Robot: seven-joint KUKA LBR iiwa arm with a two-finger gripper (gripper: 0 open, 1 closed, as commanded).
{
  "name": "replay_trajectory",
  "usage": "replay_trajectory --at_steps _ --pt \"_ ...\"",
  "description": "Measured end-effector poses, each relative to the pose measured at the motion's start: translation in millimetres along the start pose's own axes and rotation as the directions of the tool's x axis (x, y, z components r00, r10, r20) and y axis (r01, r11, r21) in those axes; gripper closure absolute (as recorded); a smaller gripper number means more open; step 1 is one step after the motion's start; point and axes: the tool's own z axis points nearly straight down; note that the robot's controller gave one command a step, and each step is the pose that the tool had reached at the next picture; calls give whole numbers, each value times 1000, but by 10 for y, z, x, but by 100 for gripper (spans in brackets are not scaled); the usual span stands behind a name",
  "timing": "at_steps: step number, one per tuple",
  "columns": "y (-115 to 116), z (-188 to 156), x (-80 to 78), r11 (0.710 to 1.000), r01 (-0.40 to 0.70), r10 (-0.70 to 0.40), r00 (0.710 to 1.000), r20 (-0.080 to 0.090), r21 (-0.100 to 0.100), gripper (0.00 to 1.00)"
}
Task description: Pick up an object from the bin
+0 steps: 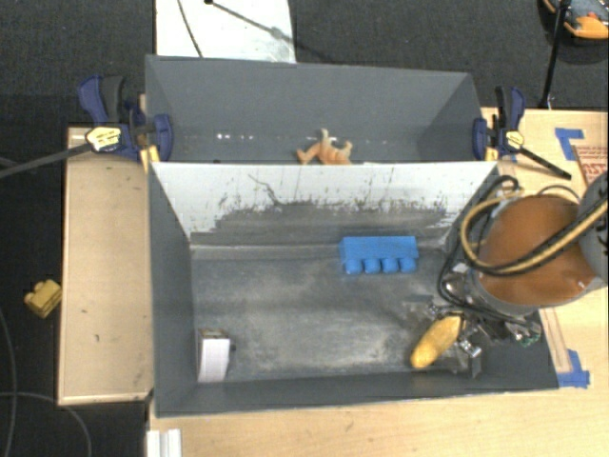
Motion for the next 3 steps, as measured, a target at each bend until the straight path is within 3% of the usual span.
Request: replay_trajectory --at_steps 1,2,3 --pt "-258 41 213 982 189 -189 982 -3 -3 100" --pt "-258 41 213 982 188 -188 982 -3 -3 100" --pt "-534 -474 -16 965 261 -261 965 -7 -8 100"
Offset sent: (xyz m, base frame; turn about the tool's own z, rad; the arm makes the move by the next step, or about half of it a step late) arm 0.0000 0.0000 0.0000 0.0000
